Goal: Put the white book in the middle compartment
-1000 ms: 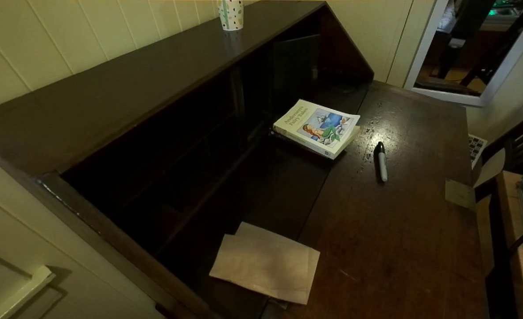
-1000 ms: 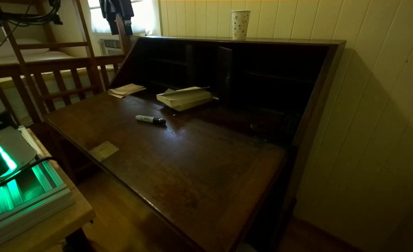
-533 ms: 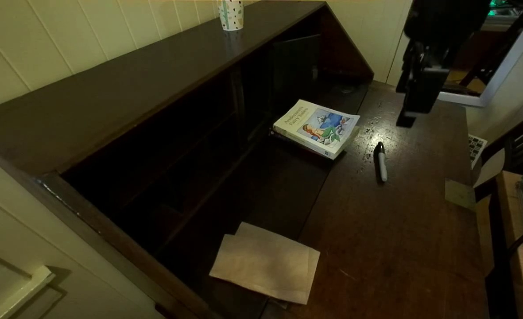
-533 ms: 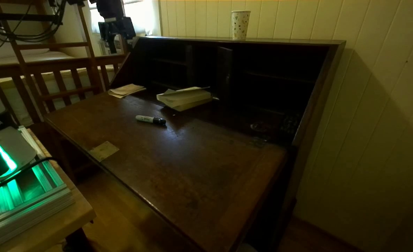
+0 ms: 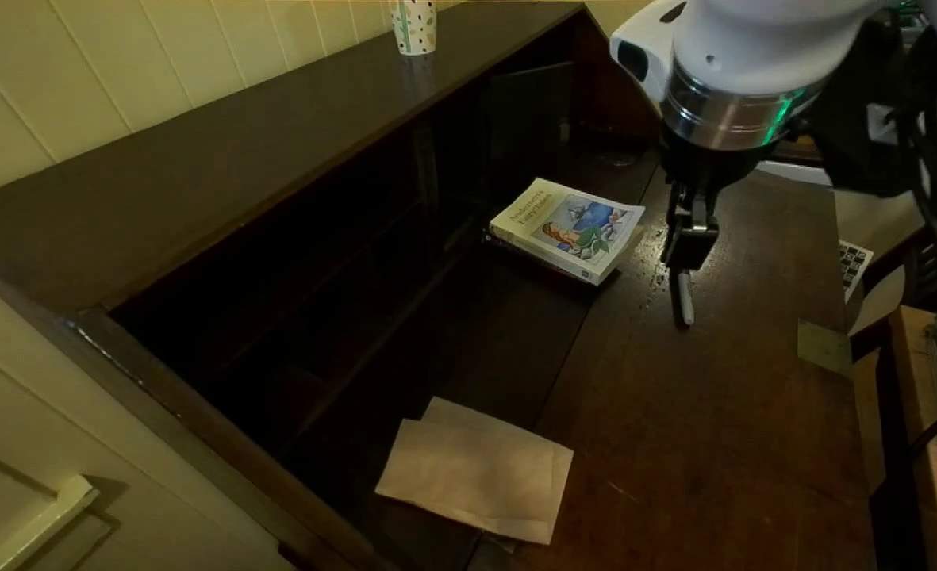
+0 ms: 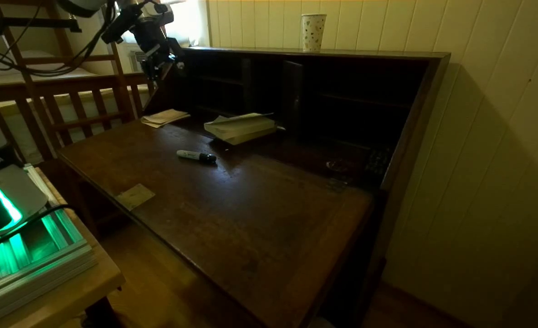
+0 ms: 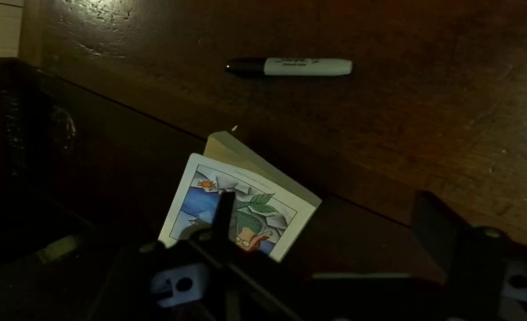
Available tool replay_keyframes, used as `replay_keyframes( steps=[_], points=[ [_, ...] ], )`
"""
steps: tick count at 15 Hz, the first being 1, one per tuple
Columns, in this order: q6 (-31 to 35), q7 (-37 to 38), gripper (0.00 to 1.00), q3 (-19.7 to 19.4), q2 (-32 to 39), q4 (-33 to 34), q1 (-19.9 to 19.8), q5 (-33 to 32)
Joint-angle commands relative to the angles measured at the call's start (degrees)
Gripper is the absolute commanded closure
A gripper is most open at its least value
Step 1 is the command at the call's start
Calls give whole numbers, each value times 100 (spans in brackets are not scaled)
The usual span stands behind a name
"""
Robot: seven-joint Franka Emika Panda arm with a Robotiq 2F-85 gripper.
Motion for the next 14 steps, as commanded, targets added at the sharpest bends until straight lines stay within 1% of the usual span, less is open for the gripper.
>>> replay_keyframes(
  steps=[1,7,8,9,10,11,14],
  points=[
    [-4,54,0,-134,70,16,138,-36],
    [-3,51,0,-164,61,16,161,-32],
    [-138,405,0,-64,213,41,108,-342],
    [-114,448,0,-71,275,49,119,-348],
    [-73,629,0,-72,330,65,92,-521],
    [7,711,0,-99,357,56,96,-597],
    [421,1351,0,-167,540,14,62,-1203]
  ],
)
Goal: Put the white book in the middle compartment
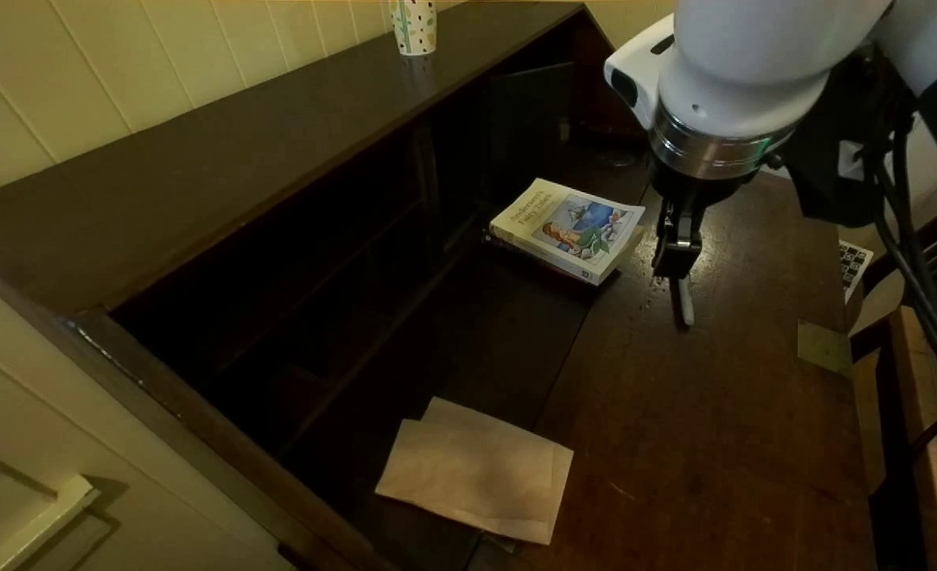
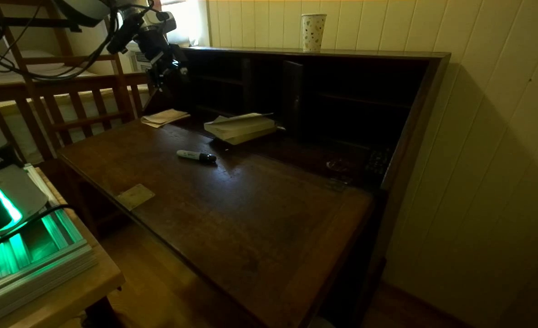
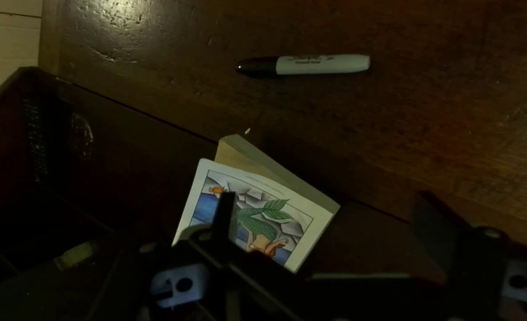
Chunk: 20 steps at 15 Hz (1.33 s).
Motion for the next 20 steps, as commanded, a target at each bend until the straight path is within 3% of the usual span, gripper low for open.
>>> replay_keyframes(
  steps=[1,11,13,18,20],
  points=[
    [476,854,0,-110,290,2,-3,-824],
    [1863,2874,0,-566,948,37,38,-2664],
    [1717,2622,0,-595,826,-15,117,-2385],
    [1821,2708,0,-654,905,-4,110,-2444],
    [1629,2819,0,-619,1246,185,158,-2391]
  ],
)
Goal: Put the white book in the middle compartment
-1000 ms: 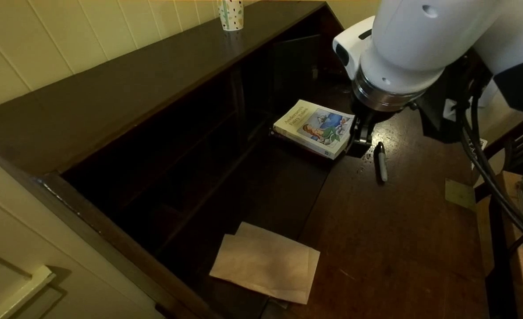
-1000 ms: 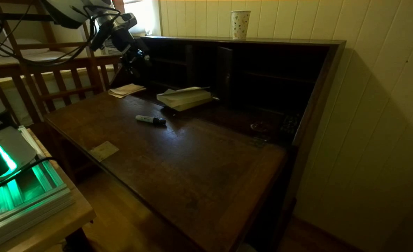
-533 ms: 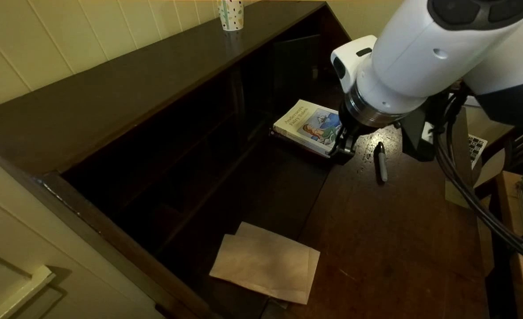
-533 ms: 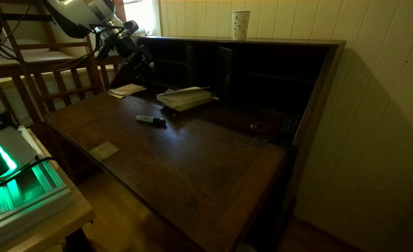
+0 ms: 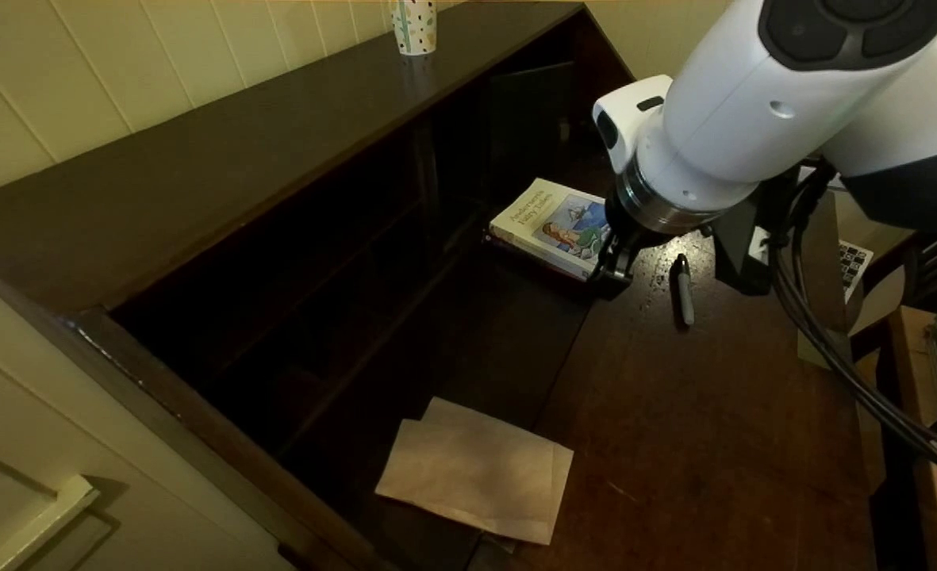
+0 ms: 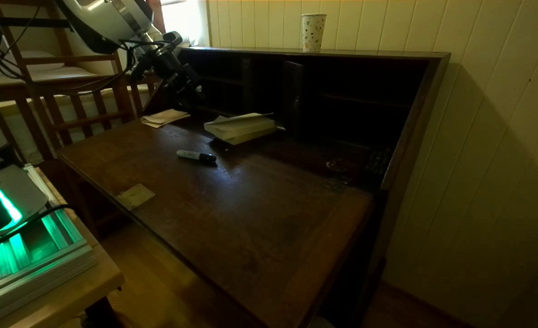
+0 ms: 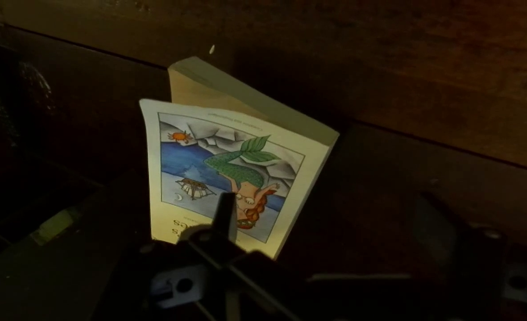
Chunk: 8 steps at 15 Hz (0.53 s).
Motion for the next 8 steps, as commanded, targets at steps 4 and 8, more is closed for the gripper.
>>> replay_keyframes(
  steps=[4,8],
  points=[
    [-439,327,0,-75,777,458,242,-122],
    [-751,406,0,-137,1273,808,340,-144]
  ],
)
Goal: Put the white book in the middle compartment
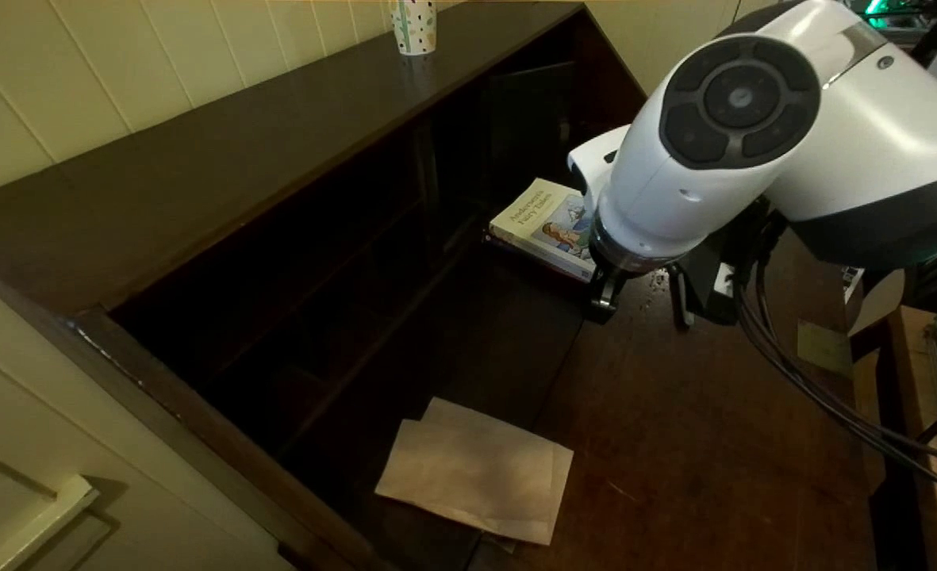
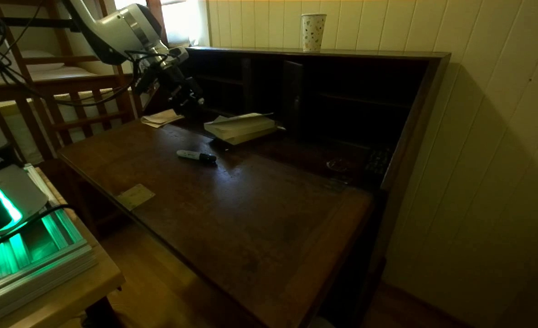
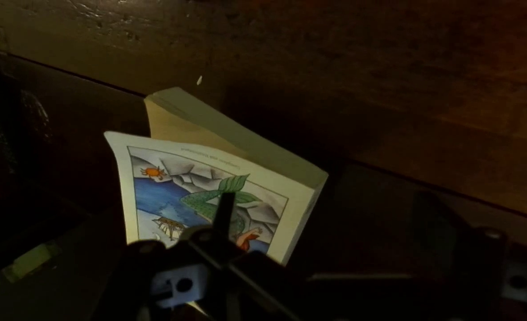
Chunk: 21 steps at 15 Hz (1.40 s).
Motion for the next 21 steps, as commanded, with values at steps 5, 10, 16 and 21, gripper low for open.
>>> replay_keyframes(
  steps=[5,10,16,21],
  points=[
    [-504,342,0,-251,1036,885,294,-310],
    [-813,450,20,-283,1258,1131,433,-352],
    [-1298,380,37,-231,1236,1134,574,-270],
    [-1544,328,1,-204,1224,1089,591,-221]
  ],
)
